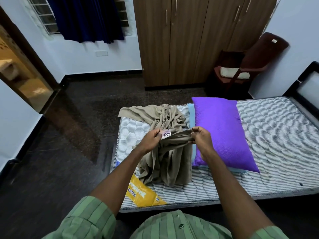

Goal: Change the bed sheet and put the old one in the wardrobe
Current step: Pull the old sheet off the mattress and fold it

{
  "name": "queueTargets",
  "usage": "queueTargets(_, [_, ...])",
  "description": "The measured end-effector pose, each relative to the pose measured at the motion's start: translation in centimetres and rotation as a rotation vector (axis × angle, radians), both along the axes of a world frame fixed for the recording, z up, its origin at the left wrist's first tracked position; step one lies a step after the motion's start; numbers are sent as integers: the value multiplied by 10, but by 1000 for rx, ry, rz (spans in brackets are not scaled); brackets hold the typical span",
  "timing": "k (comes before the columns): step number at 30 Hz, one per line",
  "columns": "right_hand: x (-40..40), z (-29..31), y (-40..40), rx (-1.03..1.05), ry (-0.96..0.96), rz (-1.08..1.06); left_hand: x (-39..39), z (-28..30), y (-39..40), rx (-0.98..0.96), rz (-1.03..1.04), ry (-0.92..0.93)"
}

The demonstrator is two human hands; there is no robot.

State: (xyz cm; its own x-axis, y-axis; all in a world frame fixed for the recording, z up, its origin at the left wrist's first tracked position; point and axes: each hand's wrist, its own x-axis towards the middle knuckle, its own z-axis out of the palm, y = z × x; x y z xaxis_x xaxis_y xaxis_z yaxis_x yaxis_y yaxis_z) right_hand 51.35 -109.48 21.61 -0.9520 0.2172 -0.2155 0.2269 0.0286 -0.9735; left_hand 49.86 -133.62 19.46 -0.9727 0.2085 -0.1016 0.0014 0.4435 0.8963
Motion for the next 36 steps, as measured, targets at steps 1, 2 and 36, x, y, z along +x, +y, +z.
queueTargets(1, [-1,0,-3,-5,1,7,2,0,-1,-2,-16,1])
queueTargets(2, [-2,1,-6,-13,8,12,4,0,-2,16,-35,-16])
queueTargets(36, [-25,8,-45,113,-39,-101,-12,34,-11,114,715,142])
